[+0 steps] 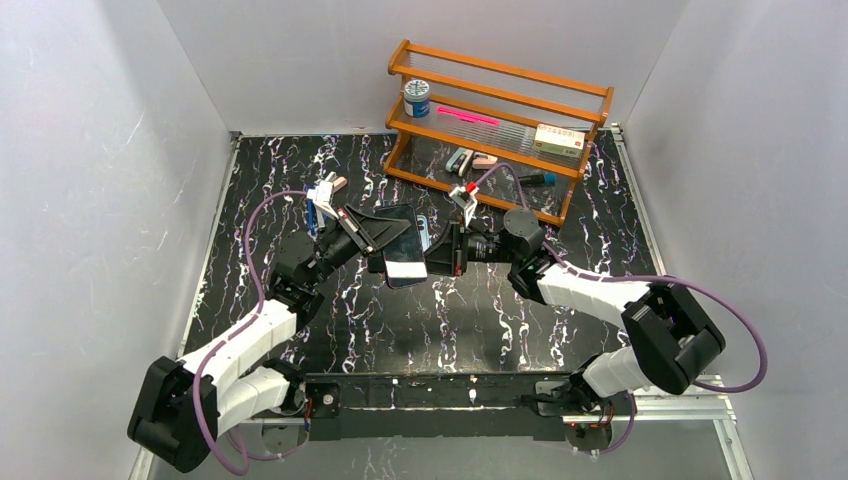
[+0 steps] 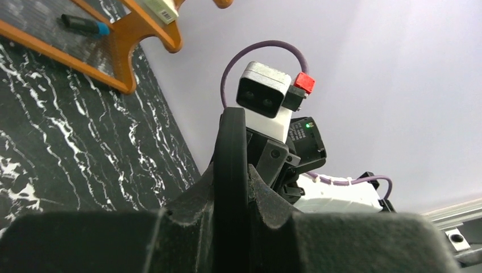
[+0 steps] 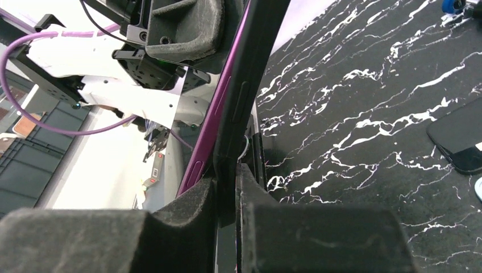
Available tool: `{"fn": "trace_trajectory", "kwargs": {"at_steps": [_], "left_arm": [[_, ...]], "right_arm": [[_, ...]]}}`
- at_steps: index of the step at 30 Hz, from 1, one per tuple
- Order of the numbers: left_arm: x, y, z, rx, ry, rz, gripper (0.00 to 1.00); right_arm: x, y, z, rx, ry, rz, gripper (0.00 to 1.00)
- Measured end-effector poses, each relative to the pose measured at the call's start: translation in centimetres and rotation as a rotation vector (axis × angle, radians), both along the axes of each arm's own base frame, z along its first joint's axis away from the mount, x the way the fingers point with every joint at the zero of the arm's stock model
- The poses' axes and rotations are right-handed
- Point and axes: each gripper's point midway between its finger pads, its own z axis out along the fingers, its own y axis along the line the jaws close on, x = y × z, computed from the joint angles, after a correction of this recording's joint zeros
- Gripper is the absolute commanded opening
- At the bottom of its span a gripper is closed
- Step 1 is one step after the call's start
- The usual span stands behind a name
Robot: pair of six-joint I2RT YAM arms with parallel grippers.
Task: Take the phone out of the phone case
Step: Remove the phone case from the phone.
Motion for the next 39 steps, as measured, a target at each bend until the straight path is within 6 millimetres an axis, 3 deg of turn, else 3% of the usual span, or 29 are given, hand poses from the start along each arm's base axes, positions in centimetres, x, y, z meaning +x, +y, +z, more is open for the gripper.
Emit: {"fn": "trace_trajectory", "kwargs": {"at_steps": [4,8,12,17,23,26,32,39], "left_arm": [[0.4,0.1,-1.3,0.037,0.035,0.019,0.32],[1.0,0.3,-3.9,0.126,0.094,0.055,0.57],[1.2,0.8,-6.0,0.244,0.146,0.084,0.76],[1.9,1.7,-6.7,0.382,0.159,0.136,0.96],[2.3,2.9,-6.4,0.557,0.141,0.176,0.98],[2.0,2.4,-6.4,0.658,0.125,0.168,0.98],[0.1,0.0,-8.3,0.921,0.081,0.119,0.98],[-1.5,-0.4,-10.1,1.157,0.012,0.129,0.95]], "right_arm": [[0.3,-0.1,-1.0,-0.017,0.031,-0.029,0.01],[1.1,0.0,-2.0,-0.049,0.045,-0.082,0.01],[2.0,-0.4,-3.1,-0.095,0.061,-0.150,0.01],[2.6,-0.9,-4.5,-0.160,0.092,-0.209,0.01],[3.2,-1.8,-7.6,-0.285,0.192,-0.288,0.01],[3.4,-2.2,-8.7,-0.328,0.241,-0.322,0.01],[4.2,-2.8,-9.7,-0.391,0.320,-0.399,0.01],[4.9,-3.3,-10.2,-0.440,0.390,-0.467,0.01]]}}
